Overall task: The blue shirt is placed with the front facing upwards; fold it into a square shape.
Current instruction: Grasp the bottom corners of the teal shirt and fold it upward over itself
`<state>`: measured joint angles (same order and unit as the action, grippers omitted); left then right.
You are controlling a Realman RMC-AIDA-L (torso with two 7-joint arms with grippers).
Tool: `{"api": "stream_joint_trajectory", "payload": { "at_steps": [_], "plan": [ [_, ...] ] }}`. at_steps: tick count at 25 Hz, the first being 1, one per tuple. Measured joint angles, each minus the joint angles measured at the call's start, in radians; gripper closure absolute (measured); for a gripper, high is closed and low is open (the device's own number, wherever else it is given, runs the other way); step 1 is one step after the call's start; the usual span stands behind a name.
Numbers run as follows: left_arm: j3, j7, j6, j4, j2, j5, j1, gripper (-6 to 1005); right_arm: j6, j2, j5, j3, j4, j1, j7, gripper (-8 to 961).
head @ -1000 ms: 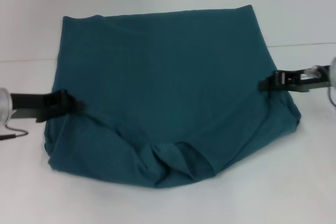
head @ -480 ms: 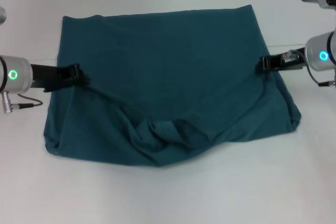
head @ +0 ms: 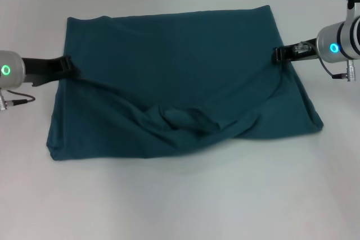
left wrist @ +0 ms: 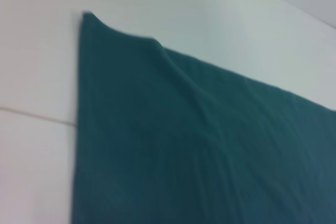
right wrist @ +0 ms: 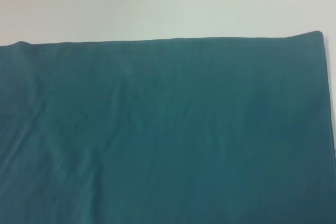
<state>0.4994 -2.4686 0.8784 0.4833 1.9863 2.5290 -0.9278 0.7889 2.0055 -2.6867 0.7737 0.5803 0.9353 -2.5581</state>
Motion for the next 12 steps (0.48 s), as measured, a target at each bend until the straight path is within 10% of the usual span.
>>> {"api": "stream_joint_trajectory", "payload": {
  "at_steps": [12],
  "plan": [
    [0.014,0.003,-0.118,0.019,0.003,0.005,-0.029,997,-0.062,0.006,-0.019,0.013,-0.023,0.006,0.0,918]
  ]
}}
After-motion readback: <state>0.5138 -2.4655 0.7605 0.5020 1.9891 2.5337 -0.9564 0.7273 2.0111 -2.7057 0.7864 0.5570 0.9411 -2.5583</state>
